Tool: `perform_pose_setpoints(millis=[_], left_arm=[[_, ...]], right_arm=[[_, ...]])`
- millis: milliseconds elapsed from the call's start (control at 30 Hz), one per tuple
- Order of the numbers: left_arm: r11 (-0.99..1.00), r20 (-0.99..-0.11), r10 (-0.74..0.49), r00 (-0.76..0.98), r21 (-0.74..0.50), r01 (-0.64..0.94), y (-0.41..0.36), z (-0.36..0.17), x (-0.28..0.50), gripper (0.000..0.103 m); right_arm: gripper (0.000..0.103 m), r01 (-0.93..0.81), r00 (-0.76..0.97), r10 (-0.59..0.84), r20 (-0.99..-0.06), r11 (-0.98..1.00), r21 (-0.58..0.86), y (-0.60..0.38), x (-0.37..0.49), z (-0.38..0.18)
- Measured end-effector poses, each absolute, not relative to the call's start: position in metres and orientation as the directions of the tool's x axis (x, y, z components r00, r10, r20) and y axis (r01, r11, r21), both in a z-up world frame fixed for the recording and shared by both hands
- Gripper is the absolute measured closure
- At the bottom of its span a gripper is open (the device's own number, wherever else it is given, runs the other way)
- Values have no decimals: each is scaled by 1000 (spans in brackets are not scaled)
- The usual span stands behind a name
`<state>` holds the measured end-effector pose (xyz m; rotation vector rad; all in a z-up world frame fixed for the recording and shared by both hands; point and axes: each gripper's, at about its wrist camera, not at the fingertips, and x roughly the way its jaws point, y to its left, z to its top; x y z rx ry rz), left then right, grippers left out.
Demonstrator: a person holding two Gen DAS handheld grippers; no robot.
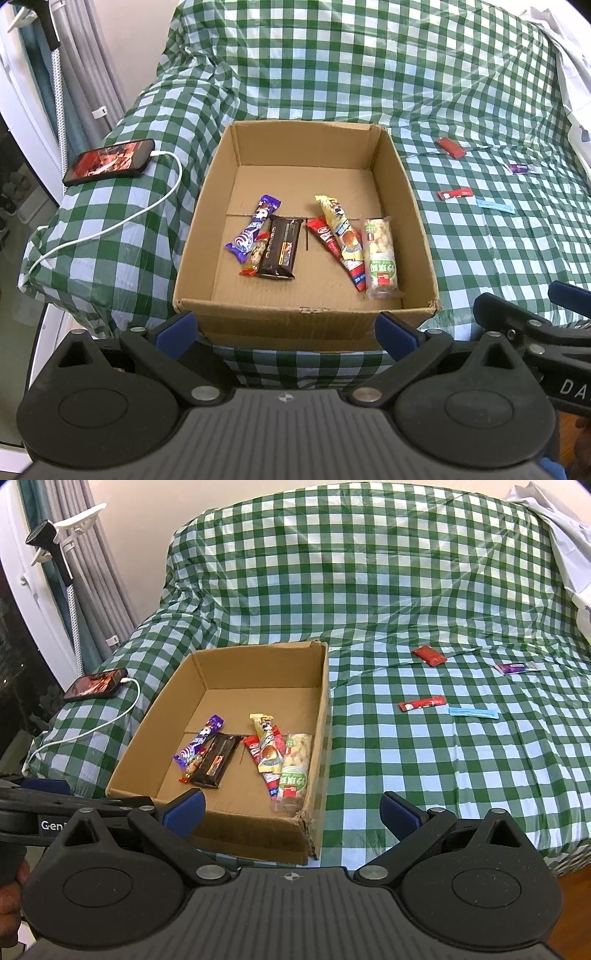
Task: Organize snacks
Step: 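Move the left gripper to the red packet while the right moves to the purple stick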
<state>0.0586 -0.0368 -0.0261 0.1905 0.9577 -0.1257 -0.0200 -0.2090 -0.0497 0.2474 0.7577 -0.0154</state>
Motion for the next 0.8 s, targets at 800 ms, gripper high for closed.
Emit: perform_pose_setpoints(millis=[800], left_arm=[[931,-838,-91,539,121,344,-144,-24,109,0]], right_arm=[[3,323,708,-55,-704,912,253,-313,-19,-68]])
